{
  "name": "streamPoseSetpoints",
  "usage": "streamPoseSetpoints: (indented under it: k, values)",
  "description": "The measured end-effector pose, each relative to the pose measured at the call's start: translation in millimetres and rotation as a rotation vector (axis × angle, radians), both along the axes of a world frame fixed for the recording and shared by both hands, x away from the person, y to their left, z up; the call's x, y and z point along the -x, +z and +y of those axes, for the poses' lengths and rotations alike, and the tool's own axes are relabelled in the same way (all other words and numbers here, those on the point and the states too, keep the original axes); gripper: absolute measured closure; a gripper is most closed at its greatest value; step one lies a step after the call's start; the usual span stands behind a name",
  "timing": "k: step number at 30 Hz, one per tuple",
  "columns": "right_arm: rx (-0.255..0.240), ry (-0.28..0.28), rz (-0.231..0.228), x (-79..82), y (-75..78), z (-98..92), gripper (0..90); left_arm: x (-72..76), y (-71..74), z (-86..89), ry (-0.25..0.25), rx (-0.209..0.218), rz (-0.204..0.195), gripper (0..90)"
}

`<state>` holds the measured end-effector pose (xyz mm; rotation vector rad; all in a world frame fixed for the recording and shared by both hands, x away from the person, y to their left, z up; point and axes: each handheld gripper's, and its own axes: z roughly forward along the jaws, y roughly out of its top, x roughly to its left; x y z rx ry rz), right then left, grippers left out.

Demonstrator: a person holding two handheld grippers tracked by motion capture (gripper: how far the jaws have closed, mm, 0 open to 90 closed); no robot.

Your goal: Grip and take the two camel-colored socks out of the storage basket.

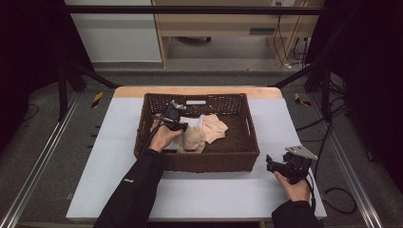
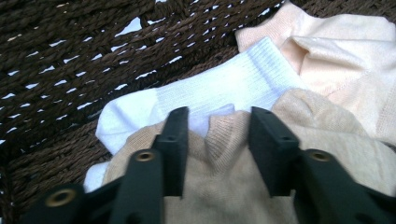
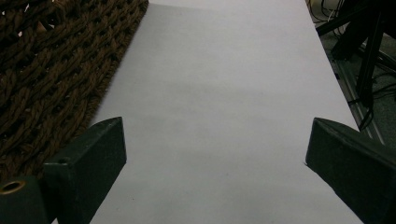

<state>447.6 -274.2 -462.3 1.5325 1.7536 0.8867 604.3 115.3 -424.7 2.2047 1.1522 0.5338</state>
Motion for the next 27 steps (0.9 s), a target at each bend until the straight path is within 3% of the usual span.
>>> streamPoseSetpoints:
  k: [3,8,11,19,27]
  values:
    - [0.001,0.000,-0.002,0.3,0.3,0.3,5.5,0.2,0.8,1.7,-0.003,0.014,0.039,72.6]
    - [0.004,0.004,0.001,0.4,0.2,0.9,5.7,2.6,3.4,0.7,-0.022,0.001,0.038,78.9]
    - [0.003,0.001,-0.004,0.7,0.7,1.0,5.7,3.5,7.0,2.8,-0.014,0.026,0.027,81.7]
    - [0.006,-0.001,-0.012,0.6,1.2,0.1,5.5,14.5,28.4,11.4,-0.031,0.143,-0.084,82.5]
    - [0.001,-0.009,-0.018,1.1,2.1,-0.9,5.4,34.0,59.8,26.5,-0.040,0.280,-0.197,82.3]
